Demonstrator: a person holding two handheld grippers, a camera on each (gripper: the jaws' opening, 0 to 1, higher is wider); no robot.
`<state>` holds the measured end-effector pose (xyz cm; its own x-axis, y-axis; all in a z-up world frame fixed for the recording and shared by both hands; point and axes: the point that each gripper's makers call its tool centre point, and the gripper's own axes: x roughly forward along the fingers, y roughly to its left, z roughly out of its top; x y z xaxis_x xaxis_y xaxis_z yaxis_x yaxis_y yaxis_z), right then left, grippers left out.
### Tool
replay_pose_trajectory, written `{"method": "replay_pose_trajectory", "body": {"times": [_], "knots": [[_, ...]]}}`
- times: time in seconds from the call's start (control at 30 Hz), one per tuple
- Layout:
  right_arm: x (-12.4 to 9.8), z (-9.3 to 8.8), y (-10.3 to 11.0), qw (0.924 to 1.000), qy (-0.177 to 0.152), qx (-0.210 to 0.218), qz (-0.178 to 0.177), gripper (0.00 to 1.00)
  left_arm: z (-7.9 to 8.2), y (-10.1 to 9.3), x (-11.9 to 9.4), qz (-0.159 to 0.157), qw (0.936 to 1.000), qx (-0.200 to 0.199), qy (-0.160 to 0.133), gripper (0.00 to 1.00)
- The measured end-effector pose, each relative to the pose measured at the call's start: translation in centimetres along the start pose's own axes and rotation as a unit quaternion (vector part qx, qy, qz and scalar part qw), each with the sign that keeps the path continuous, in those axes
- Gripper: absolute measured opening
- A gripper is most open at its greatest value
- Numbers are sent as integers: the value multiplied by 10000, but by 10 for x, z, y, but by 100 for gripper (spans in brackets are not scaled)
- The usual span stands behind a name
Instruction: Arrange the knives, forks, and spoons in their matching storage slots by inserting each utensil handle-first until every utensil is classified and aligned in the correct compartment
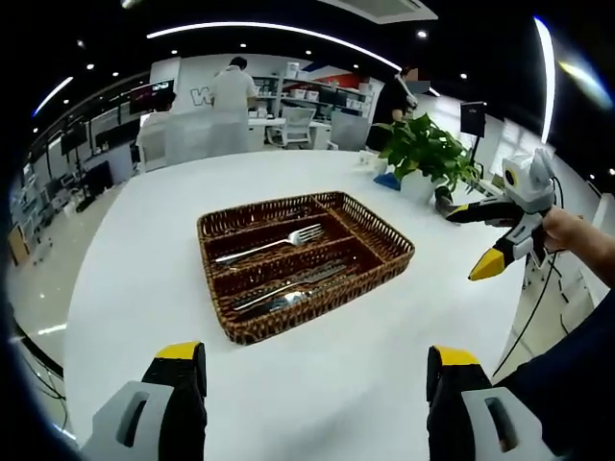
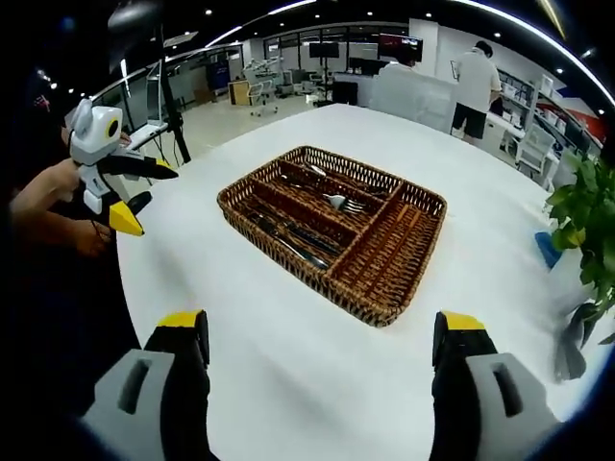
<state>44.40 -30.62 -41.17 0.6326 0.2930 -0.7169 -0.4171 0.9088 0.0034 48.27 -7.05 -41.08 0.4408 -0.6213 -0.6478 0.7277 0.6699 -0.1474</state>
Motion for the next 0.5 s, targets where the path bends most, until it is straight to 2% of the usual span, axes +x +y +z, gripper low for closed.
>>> {"method": "replay_pose_trajectory", "body": {"times": [0.5], "knots": [[-3, 2, -2, 9999, 7, -96, -78, 100, -1, 0, -1, 8, 10000, 91, 21, 100]]}}
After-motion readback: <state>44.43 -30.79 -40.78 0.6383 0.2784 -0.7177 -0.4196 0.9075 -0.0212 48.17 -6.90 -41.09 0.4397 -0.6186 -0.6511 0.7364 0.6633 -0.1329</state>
